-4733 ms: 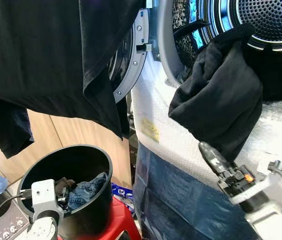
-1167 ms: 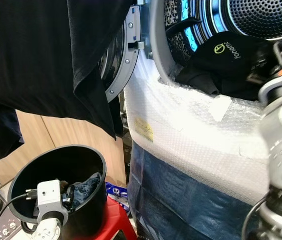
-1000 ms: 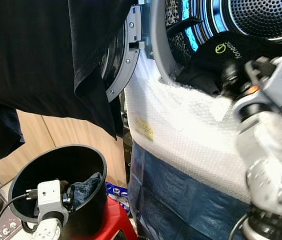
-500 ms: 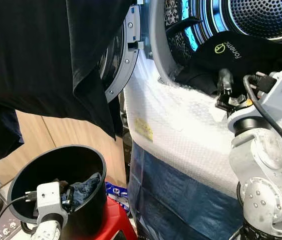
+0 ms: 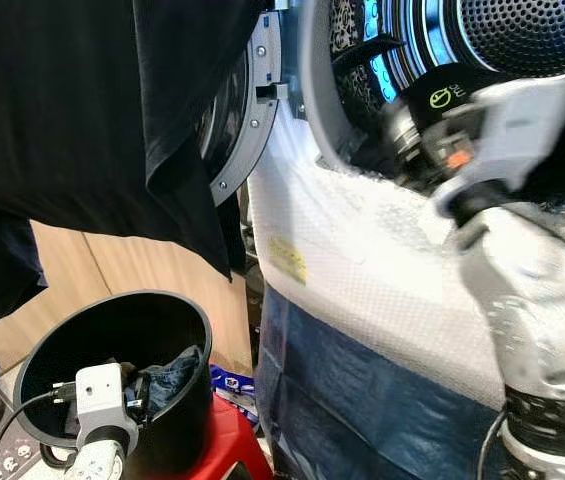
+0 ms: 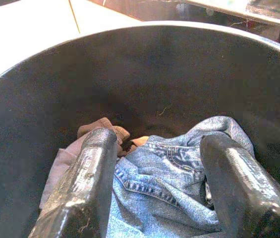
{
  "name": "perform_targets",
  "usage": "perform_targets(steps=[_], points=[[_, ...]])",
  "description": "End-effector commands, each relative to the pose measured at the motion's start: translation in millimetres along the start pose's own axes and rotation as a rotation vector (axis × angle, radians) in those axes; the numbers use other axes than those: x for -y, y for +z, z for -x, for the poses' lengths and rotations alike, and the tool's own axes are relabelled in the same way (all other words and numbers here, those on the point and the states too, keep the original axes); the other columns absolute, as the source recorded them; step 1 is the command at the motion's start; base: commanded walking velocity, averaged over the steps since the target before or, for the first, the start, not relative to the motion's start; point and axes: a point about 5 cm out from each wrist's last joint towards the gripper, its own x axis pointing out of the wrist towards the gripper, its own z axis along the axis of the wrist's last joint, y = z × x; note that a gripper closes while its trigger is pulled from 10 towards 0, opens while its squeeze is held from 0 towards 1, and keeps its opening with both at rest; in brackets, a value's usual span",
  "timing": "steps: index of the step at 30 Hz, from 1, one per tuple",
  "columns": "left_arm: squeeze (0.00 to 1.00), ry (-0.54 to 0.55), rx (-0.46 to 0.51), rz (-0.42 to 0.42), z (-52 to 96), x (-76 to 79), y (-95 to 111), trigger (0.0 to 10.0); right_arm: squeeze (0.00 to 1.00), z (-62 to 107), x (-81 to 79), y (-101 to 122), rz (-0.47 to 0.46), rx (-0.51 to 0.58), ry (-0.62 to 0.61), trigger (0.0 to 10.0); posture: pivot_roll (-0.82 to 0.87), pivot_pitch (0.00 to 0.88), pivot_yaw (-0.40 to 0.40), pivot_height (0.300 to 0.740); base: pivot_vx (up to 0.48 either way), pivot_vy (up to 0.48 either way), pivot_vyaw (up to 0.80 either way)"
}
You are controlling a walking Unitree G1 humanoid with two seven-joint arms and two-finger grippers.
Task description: Clothes washing
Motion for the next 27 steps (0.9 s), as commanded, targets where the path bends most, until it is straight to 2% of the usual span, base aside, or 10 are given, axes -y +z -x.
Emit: perform_targets(steps=[1, 3, 6, 11, 13, 20, 23, 27], points=[[0.00, 0.009, 0.011, -0.017, -1.7, -0.2, 3.5, 10.0, 0.00, -3.2, -0.2, 2.3, -0.019, -0.001, 0.003, 10.0, 0.08, 0.000, 0.032, 0.740, 0.000, 0.000, 0.00], [0.00, 0.014, 0.020, -0.014, -3.3, -1.2, 6.7, 10.0, 0.00, -10.0, 0.2, 4.9, 0.016, -0.015, 0.025, 10.0, 0.08, 0.000, 0.034, 0.740, 0.000, 0.000, 0.00], [0.00, 0.012, 0.026, -0.018, -5.7, -2.7, 9.8, 10.0, 0.00, -24.3, 13.1, 5.4, 0.066, -0.057, -0.013, 10.0, 0.08, 0.000, 0.039, 0.740, 0.000, 0.000, 0.00], [0.00, 0.015, 0.032, -0.020, -8.0, -4.3, 12.4, 10.0, 0.00, -34.8, 20.9, 10.5, 0.067, -0.066, -0.038, 10.0, 0.09, 0.000, 0.037, 0.740, 0.000, 0.000, 0.00], [0.00, 0.018, 0.036, -0.020, -9.0, -4.9, 13.7, 10.0, 0.00, -42.5, 27.3, 7.2, 0.140, -0.111, -0.059, 10.0, 0.09, 0.000, 0.038, 0.740, 0.000, 0.000, 0.00], [0.00, 0.024, 0.036, -0.021, -8.1, -7.0, 13.7, 10.0, 0.00, -59.8, 39.8, -9.8, 0.174, -0.223, -0.049, 10.0, 0.11, 0.000, 0.034, 0.740, 0.000, 0.000, 0.00], [0.00, 0.031, 0.036, -0.026, -8.9, -9.4, 14.4, 10.0, 0.00, -69.8, 54.2, -20.8, 0.217, -0.286, -0.051, 10.0, 0.12, 0.000, 0.033, 0.740, 0.000, 0.000, 0.00], [0.00, 0.037, 0.049, -0.025, -10.7, -10.7, 18.2, 10.0, 0.00, -77.8, 69.4, -11.9, 0.218, -0.284, -0.102, 10.0, 0.13, 0.000, 0.026, 0.740, 0.000, 0.000, 0.00]])
